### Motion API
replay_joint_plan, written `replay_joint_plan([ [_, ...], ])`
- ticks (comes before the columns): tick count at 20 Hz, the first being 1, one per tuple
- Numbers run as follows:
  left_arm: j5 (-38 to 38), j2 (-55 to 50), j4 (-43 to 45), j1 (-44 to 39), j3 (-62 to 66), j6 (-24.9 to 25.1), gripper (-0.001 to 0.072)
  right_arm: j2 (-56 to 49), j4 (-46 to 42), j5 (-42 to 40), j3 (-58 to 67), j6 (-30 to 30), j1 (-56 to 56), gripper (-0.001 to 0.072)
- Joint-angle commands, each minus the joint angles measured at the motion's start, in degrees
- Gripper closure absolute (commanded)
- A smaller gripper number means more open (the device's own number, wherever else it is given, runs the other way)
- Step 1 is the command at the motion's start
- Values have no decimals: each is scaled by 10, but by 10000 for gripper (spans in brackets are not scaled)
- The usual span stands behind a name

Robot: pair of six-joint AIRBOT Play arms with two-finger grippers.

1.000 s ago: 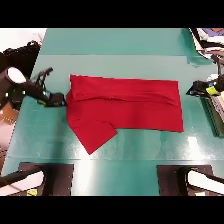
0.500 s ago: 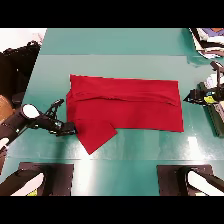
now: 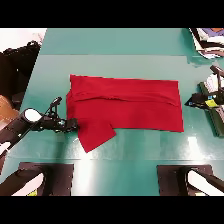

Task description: Fold the shirts.

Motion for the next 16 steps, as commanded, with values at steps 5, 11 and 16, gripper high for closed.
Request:
replay_joint_plan([
  [5, -18, 2, -38, 0, 32, 34, 677, -19, 4, 11, -180, -21, -162, 210],
  [11, -9, 2, -37, 0, 34, 34, 676, -73, 136, -67, -235, -85, -172, 386],
  [16, -5, 2, -33, 0, 34, 34, 677, -46, 129, -98, -234, -90, -157, 645],
])
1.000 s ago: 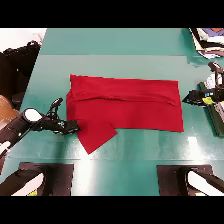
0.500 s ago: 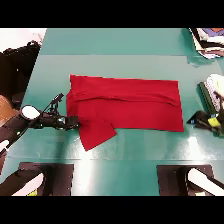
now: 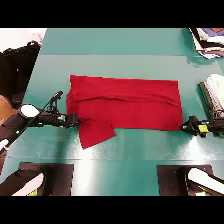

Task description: Fold the shirts.

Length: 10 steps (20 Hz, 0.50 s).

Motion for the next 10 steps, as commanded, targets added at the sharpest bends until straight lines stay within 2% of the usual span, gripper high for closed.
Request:
replay_joint_plan([
  [1, 2, 1, 7, 0, 2, 1, 678, 23, -4, -29, -4, -10, 15, 693],
  [4, -45, 16, 50, 0, 19, -20, 680, 80, -43, -18, -4, -10, 36, 694],
  [6, -85, 68, 100, 0, 19, -53, 680, 129, -86, 30, -4, -9, 40, 695],
  [8, -155, 134, 149, 0, 19, -89, 680, 181, -120, 87, -4, -8, 40, 695],
  [10, -233, 190, 146, 0, 19, -104, 678, 243, -169, 122, -4, 19, 40, 694],
])
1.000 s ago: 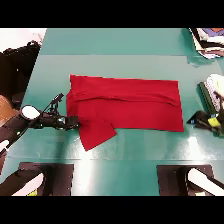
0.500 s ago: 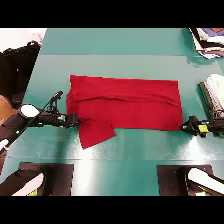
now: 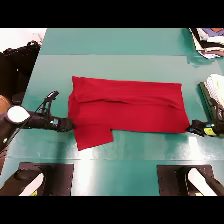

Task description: Fold the shirts.

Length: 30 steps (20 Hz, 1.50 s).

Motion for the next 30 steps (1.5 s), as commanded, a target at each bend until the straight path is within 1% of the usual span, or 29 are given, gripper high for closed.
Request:
replay_joint_plan([
  [1, -132, 86, 24, 0, 3, -45, 678, 101, -83, 73, 0, 48, 3, 695],
  [2, -149, 93, 15, 0, 10, -47, 678, 125, -88, 82, 2, 57, 3, 695],
  [3, -150, 92, 14, 0, 21, -55, 678, 141, -83, 88, 12, 60, 3, 695],
  [4, -132, 92, 15, 0, 35, -57, 678, 149, -83, 88, 26, 65, 3, 695],
  [6, -67, 82, 16, 0, 61, -54, 678, 131, -80, 81, 72, 68, 4, 695],
  [8, -18, 38, 18, 0, 93, -24, 678, 75, -64, 63, 118, 67, 21, 695],
  [11, 41, -71, 20, 0, 139, 17, 677, -36, -51, 10, 181, 67, 85, 695],
  [13, 91, -153, 21, 1, 175, 22, 676, -123, -36, -16, 234, 68, 122, 694],
  [16, 137, -256, 20, 0, 239, 22, 676, -241, 46, -26, 316, 68, 136, 693],
  [17, 146, -279, 20, 0, 257, 22, 675, -272, 70, -33, 339, 67, 135, 677],
  [18, 150, -297, 20, 0, 274, 21, 675, -300, 85, -34, 363, 67, 135, 470],
  [19, 150, -305, 20, 0, 287, 22, 674, -321, 84, -28, 384, 67, 135, 280],
  [20, 150, -305, 20, 0, 296, 22, 674, -338, 82, -12, 404, 64, 134, 256],
  [21, 144, -303, 20, 0, 307, 22, 674, -351, 82, 5, 421, 52, 128, 256],
  [22, 132, -303, 20, 0, 320, 22, 636, -359, 83, 18, 431, 47, 119, 256],
  [24, 110, -303, 20, 0, 338, 22, 3, -362, 83, 29, 431, 40, 91, 256],
  [26, 111, -303, 20, 0, 341, 22, -12, -362, 83, 40, 419, 31, 60, 256],
  [29, 114, -303, 14, 0, 341, 17, -11, -362, 84, 39, 371, 1, 21, 251],
  [30, 113, -303, 9, 0, 341, 17, 36, -362, 84, 32, 351, -9, 12, 251],
])
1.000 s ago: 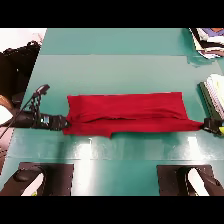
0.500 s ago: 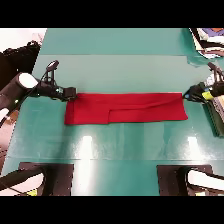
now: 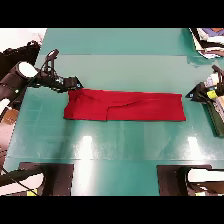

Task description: Fold the shirts.

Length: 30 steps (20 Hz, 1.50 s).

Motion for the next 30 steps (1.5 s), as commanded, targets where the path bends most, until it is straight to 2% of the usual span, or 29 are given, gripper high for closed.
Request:
replay_joint_plan([
  [1, -5, -2, -17, 0, 5, -3, 325, -4, 4, -10, -53, -39, -39, 251],
  [2, -6, -2, -27, -1, 5, -3, 583, -4, 4, -21, -72, -46, -43, 251],
  [3, -2, -2, -33, -4, 5, -2, 665, -5, 4, -27, -87, -54, -43, 251],
  [7, 21, -4, -36, -42, 5, -3, 675, -41, 20, -25, -102, -63, -18, 251],
  [9, 23, -7, -36, -65, 5, -3, 676, -62, 85, -30, -102, -75, -7, 256],
  [10, 31, -11, -37, -80, 5, -4, 677, -67, 108, -33, -102, -80, -2, 286],
  [12, 51, -26, -39, -109, 7, -12, 677, -65, 127, -33, -102, -99, 5, 623],
  [13, 57, -42, -39, -125, 14, -16, 677, -56, 127, -34, -102, -102, 5, 694],
  [18, 59, -166, -54, -211, 112, -16, 677, 57, 179, -28, -97, -102, 13, 695],
  [21, 48, -245, -54, -259, 184, -16, 677, 108, 198, 0, -34, -80, 54, 695],
  [25, 39, -318, -54, -300, 250, -17, 677, 127, 199, 15, 69, -25, 146, 695],
  [30, 50, -342, -64, -304, 255, -18, 677, 125, 199, 7, 156, 0, 242, 695],
])
